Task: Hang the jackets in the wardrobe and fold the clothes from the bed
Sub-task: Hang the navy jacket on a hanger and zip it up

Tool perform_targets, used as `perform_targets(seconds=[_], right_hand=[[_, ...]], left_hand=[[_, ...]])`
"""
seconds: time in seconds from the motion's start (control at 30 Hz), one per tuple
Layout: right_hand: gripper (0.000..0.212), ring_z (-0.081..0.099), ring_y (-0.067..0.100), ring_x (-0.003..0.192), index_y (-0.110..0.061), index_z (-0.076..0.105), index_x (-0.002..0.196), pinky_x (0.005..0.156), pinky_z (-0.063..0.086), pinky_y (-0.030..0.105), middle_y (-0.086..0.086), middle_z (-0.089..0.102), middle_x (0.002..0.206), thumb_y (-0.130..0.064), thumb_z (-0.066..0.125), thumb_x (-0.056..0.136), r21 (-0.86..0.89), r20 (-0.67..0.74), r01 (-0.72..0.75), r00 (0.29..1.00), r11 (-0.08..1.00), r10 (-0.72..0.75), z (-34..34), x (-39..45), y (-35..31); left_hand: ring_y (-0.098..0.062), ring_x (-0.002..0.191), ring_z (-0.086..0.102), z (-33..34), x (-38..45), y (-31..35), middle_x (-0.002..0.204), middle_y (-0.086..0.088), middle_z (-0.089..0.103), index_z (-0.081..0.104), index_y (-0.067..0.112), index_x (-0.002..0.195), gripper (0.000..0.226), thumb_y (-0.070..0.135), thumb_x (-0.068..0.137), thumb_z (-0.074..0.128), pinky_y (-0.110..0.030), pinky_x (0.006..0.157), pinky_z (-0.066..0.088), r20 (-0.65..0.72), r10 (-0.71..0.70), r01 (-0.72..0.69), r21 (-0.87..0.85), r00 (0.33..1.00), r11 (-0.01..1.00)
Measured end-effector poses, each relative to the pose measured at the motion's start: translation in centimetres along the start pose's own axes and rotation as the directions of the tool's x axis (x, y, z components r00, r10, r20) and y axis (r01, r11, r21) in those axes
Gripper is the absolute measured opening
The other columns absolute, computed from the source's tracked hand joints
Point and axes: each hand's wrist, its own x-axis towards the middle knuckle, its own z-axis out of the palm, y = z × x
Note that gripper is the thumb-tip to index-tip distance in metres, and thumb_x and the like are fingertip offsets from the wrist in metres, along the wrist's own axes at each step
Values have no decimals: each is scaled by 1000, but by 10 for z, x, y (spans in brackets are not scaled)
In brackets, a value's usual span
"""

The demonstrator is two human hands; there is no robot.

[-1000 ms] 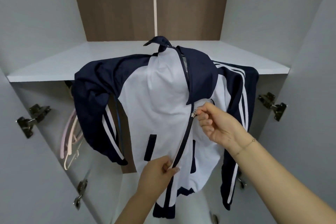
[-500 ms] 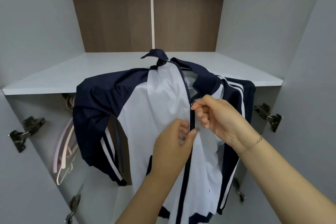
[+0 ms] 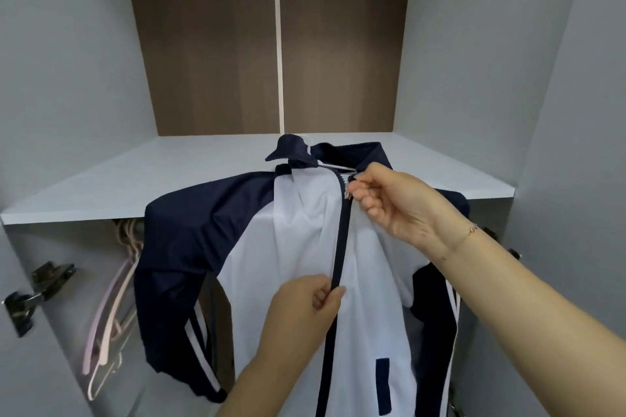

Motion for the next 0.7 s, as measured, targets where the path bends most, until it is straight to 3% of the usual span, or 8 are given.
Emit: perform_targets(seconds=[0.1, 0.37, 0.53, 0.63, 0.7], right_hand=[[30, 50, 2, 32, -3, 62, 68, 32, 39, 11, -1, 61, 49, -7, 49, 94, 74, 1, -48, 999, 996, 48, 1, 5, -6], [27, 39, 1, 29, -8, 56, 68, 28, 30, 10, -6, 51, 47, -7, 47, 94, 156, 11, -62, 998, 986, 62, -4, 12, -30], [29, 38, 0, 29, -9, 54, 69, 28, 28, 10, -7, 51, 45, -7, 42, 95, 168, 24, 37, 999, 985, -42, -12, 21, -75], [25, 44, 2, 33, -4, 59, 74, 33, 36, 10, -4, 55, 47, -5, 44, 94, 72, 2, 133, 991, 989, -133, -7, 30, -78], [26, 48, 3, 35, -2, 61, 75, 37, 41, 11, -3, 56, 47, -5, 44, 94, 58, -10, 173, 985, 983, -173, -3, 39, -68]], left_hand=[[-6, 53, 40, -8, 5, 2, 53, 7, 43, 49, 10, 60, 41, 34, 90, 64, -25, 57, 43, 41, -16, 14, 37, 999, 999], [-7, 51, 34, -32, 19, 5, 56, 3, 39, 38, 16, 56, 41, 28, 87, 63, -16, 53, 34, 221, -81, 43, 172, 972, 984], [-6, 51, 37, -36, 15, 4, 56, 5, 41, 36, 19, 54, 46, 36, 87, 64, -17, 50, 32, 378, -148, -1, 368, 914, 930], [-6, 63, 46, -31, 11, 7, 63, 10, 51, 44, 17, 65, 33, 36, 83, 65, -22, 65, 46, 274, -44, -39, 292, 961, 955], [1, 96, 49, -29, 15, 7, 94, 23, 57, 54, 28, 81, 14, 37, 85, 65, -22, 89, 45, 187, 109, -149, 218, 976, 964]])
